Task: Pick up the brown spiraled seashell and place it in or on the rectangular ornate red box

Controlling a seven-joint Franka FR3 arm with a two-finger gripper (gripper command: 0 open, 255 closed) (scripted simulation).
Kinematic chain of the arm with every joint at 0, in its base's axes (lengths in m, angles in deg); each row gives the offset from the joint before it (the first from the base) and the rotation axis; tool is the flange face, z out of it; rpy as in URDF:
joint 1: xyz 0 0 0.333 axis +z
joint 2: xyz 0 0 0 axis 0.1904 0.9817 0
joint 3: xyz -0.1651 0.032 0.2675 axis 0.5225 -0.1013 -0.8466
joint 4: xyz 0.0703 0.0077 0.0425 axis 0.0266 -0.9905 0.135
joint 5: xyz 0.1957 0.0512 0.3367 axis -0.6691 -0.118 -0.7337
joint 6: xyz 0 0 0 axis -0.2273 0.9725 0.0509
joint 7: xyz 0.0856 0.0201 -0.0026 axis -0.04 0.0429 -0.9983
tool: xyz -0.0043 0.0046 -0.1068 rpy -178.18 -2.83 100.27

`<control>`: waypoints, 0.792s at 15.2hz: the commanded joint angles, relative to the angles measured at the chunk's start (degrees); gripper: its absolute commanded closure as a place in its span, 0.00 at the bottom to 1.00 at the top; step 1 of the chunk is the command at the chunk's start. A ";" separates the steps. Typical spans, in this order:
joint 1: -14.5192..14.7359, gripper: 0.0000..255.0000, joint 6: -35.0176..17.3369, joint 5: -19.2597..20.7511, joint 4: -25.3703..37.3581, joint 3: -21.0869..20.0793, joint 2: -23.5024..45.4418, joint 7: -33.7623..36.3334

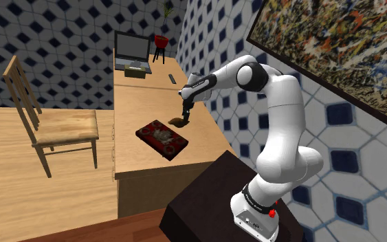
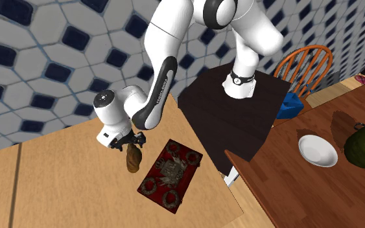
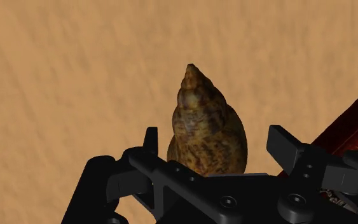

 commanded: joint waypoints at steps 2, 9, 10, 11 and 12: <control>-2.44 0.00 2.63 -2.08 3.02 -1.94 2.93 -3.58; -2.06 0.00 0.75 -1.76 3.90 -1.58 5.68 -3.40; -2.06 0.00 0.75 -1.76 3.90 -1.58 5.68 -3.40; -2.06 0.00 0.75 -1.76 3.90 -1.58 5.68 -3.40; -2.06 0.00 0.75 -1.76 3.90 -1.58 5.68 -3.40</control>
